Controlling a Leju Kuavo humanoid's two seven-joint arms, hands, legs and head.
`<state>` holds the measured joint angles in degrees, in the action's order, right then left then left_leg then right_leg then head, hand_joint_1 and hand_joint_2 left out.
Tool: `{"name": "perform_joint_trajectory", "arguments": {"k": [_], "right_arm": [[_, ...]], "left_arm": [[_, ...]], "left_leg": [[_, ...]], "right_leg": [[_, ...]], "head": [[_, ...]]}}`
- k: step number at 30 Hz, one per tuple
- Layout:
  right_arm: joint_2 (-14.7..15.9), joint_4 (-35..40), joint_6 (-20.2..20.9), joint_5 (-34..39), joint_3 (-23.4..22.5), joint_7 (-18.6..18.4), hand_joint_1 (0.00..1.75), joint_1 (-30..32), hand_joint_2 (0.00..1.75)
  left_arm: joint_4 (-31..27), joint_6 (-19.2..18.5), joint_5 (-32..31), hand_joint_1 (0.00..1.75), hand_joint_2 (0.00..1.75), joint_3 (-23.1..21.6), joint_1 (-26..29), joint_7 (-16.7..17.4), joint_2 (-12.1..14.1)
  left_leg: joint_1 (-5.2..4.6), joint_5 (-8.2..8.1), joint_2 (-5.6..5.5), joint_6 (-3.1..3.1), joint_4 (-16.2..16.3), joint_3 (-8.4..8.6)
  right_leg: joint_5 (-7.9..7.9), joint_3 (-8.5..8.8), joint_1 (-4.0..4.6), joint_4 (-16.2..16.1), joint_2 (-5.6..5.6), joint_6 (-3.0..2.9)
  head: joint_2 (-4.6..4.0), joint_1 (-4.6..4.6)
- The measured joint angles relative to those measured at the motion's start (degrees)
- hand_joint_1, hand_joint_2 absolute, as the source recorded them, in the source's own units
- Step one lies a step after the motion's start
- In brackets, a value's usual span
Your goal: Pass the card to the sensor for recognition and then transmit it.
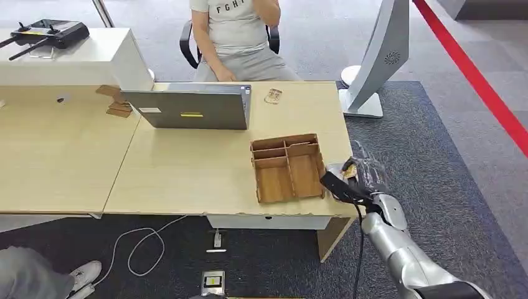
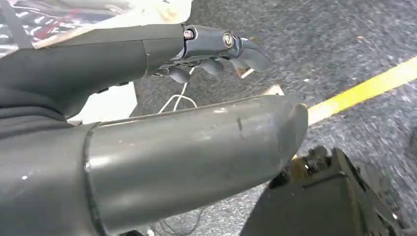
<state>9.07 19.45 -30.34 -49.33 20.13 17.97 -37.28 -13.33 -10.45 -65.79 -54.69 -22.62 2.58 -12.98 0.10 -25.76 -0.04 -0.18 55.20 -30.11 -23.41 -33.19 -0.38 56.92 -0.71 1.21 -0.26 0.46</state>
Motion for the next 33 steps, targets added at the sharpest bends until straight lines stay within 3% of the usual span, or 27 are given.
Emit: {"name": "perform_joint_trajectory", "arguments": {"k": [33], "right_arm": [[3.52, -0.04, 0.92, 3.23, -0.17, -2.62, 1.75, 3.79, 1.75]], "left_arm": [[0.00, -0.35, -0.24, 0.00, 0.00, 4.22, -0.21, 0.00, 0.19]], "left_leg": [[0.00, 0.00, 0.02, 0.01, 0.02, 0.11]], "right_leg": [[0.04, 0.10, 0.00, -0.02, 0.02, 0.02]], "head": [[0.00, 0.02]]}}
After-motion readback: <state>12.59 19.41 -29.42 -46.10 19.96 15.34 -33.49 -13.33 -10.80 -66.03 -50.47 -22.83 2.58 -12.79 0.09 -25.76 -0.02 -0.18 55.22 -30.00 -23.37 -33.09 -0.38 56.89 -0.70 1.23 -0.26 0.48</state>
